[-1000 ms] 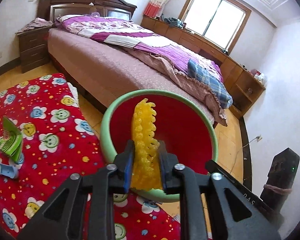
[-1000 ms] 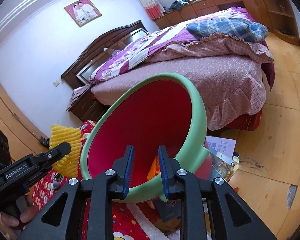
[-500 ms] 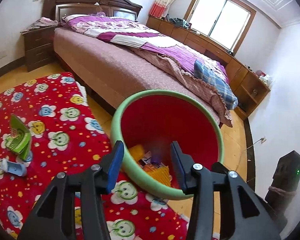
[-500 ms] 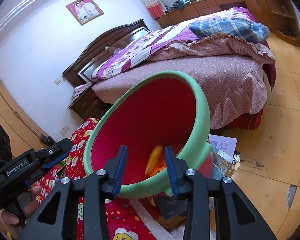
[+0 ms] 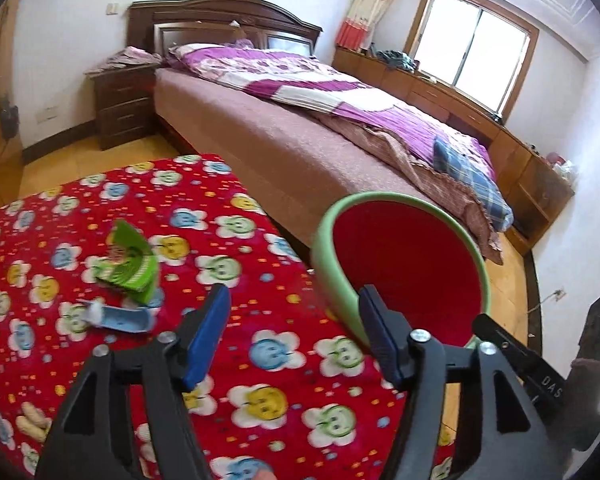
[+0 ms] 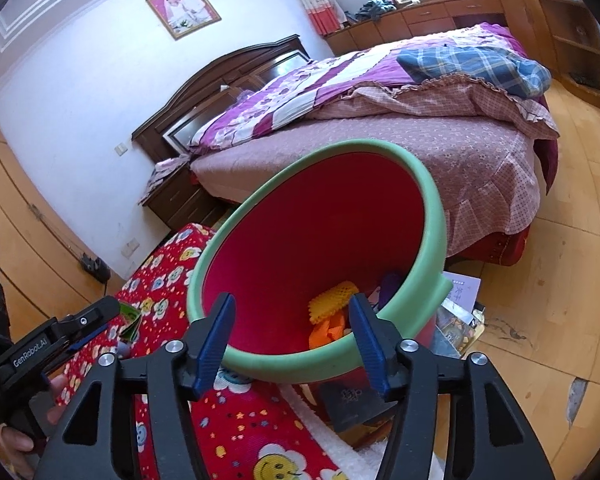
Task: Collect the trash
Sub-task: 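Move both tools back toward the blue plastic scoop and green coil box, then grasp the blue plastic scoop with the left tool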
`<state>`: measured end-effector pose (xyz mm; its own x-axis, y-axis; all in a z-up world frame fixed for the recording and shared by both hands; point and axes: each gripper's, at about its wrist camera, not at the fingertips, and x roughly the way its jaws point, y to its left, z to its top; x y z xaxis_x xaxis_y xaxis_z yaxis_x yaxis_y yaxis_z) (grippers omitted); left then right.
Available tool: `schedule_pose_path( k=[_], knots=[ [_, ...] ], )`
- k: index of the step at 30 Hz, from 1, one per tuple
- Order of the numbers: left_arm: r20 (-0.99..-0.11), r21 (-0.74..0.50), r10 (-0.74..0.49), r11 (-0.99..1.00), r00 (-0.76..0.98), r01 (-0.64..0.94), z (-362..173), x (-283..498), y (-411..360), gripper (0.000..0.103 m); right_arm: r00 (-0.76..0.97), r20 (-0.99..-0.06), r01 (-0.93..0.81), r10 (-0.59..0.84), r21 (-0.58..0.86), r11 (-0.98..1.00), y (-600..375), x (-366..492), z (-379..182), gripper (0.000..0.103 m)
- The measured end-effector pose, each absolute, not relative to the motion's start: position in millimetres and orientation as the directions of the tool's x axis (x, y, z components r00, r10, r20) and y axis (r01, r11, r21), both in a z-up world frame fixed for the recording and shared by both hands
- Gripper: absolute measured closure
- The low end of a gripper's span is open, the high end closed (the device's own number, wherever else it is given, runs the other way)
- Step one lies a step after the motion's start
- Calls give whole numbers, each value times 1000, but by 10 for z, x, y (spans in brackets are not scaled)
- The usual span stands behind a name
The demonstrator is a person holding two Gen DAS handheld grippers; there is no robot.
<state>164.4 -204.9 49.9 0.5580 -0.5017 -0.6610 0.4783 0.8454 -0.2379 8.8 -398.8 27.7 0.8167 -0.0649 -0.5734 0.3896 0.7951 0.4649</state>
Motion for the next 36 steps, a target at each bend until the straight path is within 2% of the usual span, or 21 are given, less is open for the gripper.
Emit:
schedule_pose_path(
  k=[4,6,7,13,15,16,25,36],
  knots=[
    [-657,-226,-477,864,584,451,507,1654,-1883,28,812,-579,387,-68,448,806,-3908,106,310,40],
    [-659,-221,-463,872,593,437,496,1666,-1783,26,812,-580,385,-68,445,808,-3874,117,325,30],
    [-661,-217,-455,877,597,429,489,1677,-1737,26,813,-579,383,-67,445,809,-3858,119,330,30],
    [-687,-186,-394,907,611,377,409,1746,-1481,25,810,-583,371,-63,426,825,-3740,151,366,29],
    [-694,-180,-378,915,613,360,374,1775,-1389,18,808,-586,368,-60,421,829,-3707,168,369,29],
    [-695,-178,-372,918,615,354,361,1779,-1354,17,806,-589,366,-59,418,832,-3687,178,367,29],
    [-729,-145,-314,939,608,312,164,1956,-1113,17,788,-613,366,-51,401,840,-3591,253,314,29],
    [-774,-146,-311,935,552,322,-50,2213,-1216,17,781,-623,353,-40,389,851,-3547,320,266,29]
  ],
)
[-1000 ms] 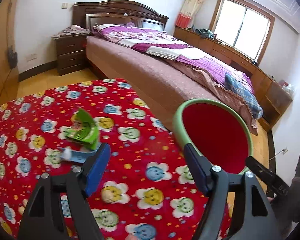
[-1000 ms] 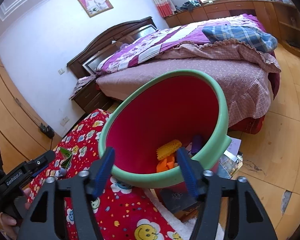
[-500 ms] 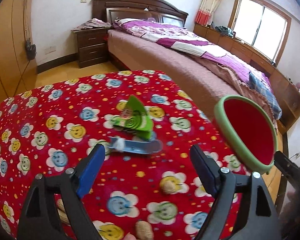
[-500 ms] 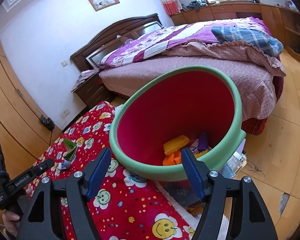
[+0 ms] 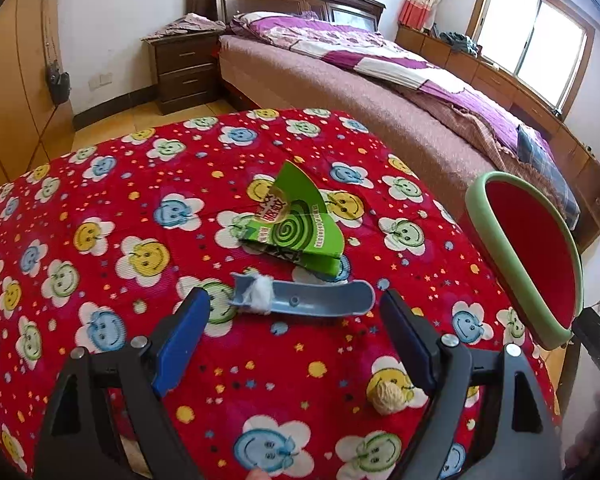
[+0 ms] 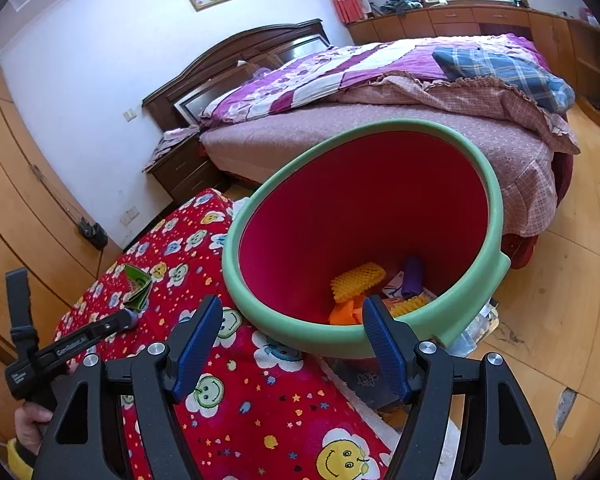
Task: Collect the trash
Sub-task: 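Grasp the blue plastic scoop with the left tool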
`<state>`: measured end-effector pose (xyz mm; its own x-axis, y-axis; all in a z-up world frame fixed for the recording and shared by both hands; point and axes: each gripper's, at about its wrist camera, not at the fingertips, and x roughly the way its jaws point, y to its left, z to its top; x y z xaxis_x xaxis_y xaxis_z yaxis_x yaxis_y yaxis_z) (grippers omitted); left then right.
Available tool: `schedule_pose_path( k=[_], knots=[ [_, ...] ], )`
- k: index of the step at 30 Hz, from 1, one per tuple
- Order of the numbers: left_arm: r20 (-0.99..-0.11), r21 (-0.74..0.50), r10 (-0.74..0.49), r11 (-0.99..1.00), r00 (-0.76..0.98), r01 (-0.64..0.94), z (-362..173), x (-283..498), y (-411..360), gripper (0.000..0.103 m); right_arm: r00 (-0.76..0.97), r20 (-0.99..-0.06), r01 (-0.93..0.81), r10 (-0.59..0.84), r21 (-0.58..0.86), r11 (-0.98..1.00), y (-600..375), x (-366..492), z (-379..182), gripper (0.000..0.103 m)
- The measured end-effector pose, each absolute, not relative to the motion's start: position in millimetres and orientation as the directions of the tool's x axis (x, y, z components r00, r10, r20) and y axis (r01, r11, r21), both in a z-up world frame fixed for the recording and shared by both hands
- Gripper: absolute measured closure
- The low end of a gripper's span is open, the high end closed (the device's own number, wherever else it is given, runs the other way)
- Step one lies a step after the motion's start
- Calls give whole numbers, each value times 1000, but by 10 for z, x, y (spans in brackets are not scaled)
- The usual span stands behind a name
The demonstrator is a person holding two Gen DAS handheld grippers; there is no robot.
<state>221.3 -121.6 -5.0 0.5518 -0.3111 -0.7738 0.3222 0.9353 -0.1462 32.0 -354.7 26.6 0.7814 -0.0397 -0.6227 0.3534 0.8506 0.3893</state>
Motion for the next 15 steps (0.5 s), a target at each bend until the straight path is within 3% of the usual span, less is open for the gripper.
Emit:
schedule_pose_path(
  k=[5,8,15],
  knots=[
    [-795,-117,-283,939,536,322,-144,2283,-1290,17,783,-621,346,-32,392,853,-3552,325,257,29],
    [-796,-90,-253,948,550,306,-156,2282,-1306,29,785,-619,343,-27,397,851,-3566,332,253,29],
    [-789,-112,-272,945,551,307,-127,2255,-1280,29,783,-622,338,-19,398,853,-3533,351,267,29]
  ],
)
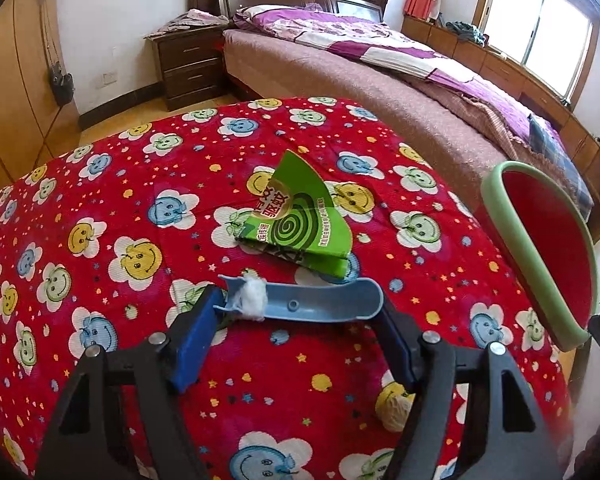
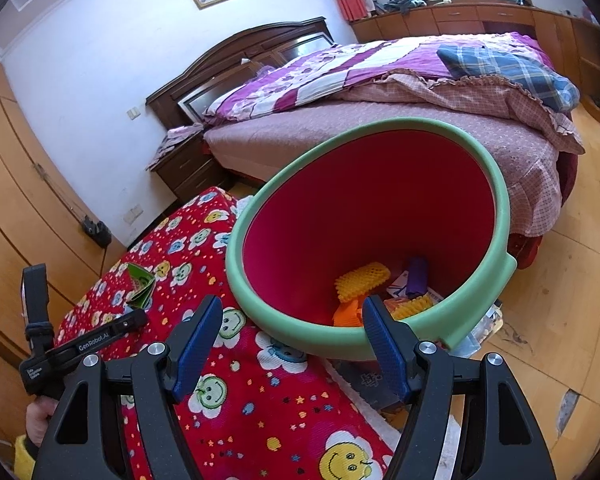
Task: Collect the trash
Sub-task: 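Grasp the blue plastic scoop with the left tool, then grasp the green mosquito-coil box with the right tool while the left tool holds the scoop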
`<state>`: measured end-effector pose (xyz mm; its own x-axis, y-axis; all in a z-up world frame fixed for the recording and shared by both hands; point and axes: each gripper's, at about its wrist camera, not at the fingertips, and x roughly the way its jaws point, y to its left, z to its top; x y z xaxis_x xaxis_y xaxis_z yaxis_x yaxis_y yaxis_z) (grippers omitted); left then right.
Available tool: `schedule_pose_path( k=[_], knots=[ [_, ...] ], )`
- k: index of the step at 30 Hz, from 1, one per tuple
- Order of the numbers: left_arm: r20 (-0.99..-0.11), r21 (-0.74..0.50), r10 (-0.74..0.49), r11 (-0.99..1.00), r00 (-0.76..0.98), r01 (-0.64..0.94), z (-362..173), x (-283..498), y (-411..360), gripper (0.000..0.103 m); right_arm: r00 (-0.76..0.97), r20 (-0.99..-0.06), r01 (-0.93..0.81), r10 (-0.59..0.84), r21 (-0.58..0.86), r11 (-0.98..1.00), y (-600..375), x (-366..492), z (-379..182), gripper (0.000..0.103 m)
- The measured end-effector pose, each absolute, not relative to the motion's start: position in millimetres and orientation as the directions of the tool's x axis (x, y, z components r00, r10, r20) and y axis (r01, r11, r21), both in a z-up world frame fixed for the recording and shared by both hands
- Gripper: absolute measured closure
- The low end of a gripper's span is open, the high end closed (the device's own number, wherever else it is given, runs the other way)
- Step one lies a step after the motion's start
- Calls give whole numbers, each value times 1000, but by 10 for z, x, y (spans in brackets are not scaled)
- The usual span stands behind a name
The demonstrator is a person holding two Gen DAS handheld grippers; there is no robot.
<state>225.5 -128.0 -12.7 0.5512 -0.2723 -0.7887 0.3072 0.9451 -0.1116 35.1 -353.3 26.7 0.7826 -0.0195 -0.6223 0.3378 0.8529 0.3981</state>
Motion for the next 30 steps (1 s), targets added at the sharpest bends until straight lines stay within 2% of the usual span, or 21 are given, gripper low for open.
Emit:
schedule_pose_path(
  k=[7,15,30],
  knots=[
    [-754,-129,-273,953,598,273,107,2212,-1037,29,791,-612,302,-5,384,873,-3395,405,378,29],
    [-730,-112,-195,979,655,168,332,2300,-496,29,788,-614,228,42,354,907,-3068,588,499,29],
    [-715,-154,-101,988,692,-14,186,2474,303,29,738,-664,102,119,284,954,-2354,1206,448,29]
  ],
)
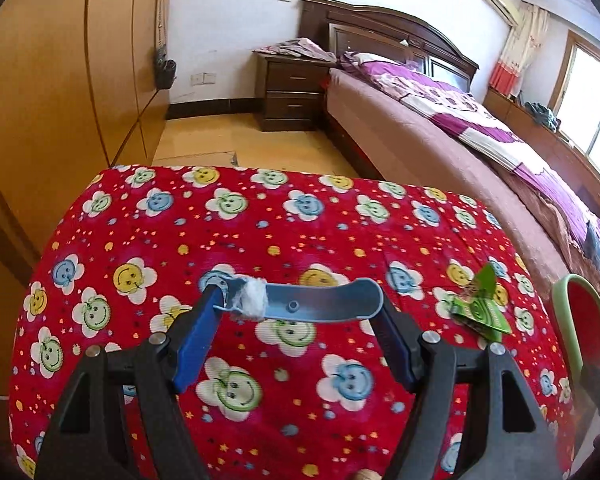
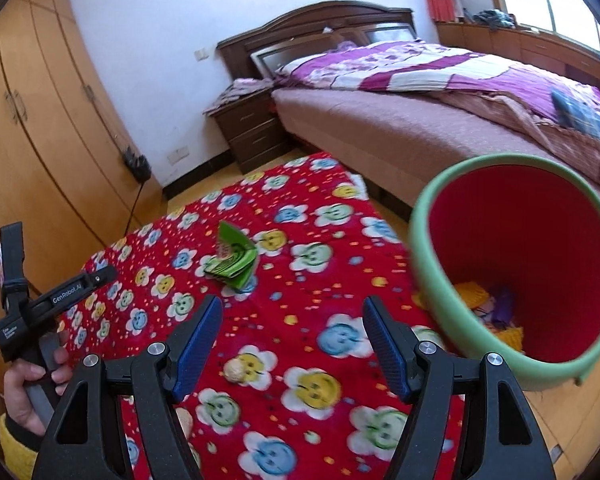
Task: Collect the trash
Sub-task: 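Grasp the green mosquito-coil box with the right tool while the left tool holds the scoop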
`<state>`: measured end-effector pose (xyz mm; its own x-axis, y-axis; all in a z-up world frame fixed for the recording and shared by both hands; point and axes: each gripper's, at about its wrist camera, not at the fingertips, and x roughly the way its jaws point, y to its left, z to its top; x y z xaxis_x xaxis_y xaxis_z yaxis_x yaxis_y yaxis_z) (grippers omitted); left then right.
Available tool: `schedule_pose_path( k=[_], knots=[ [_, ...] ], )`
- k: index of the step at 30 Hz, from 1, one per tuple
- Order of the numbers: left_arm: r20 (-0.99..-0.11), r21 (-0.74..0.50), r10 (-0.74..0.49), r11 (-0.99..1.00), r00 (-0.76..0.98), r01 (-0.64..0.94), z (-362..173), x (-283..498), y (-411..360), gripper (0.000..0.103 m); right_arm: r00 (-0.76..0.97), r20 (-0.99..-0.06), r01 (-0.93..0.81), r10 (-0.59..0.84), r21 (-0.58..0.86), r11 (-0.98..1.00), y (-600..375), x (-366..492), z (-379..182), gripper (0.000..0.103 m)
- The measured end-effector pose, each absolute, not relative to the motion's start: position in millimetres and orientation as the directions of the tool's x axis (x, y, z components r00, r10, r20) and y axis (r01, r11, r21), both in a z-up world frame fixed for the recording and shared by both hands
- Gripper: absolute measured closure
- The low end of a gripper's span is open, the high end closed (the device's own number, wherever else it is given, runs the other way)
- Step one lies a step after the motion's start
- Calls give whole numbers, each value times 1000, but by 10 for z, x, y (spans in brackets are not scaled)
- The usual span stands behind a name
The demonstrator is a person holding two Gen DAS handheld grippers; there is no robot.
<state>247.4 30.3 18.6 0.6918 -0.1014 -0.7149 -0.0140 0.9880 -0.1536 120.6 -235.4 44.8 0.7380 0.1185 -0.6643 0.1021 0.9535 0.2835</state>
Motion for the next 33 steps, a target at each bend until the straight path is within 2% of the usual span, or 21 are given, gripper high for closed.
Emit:
schedule_pose_path(
  k=[16,33],
  knots=[
    [-732,-178,-131,984,668,-2,-1,2535,240,29,656,-740,64,148,251,966,-1956,1955,127,29],
    [-736,-188,-137,982,663,-6,-62,2543,215,29,601,-798,-53,45,16,998,-1452,2431,-69,29]
  ],
)
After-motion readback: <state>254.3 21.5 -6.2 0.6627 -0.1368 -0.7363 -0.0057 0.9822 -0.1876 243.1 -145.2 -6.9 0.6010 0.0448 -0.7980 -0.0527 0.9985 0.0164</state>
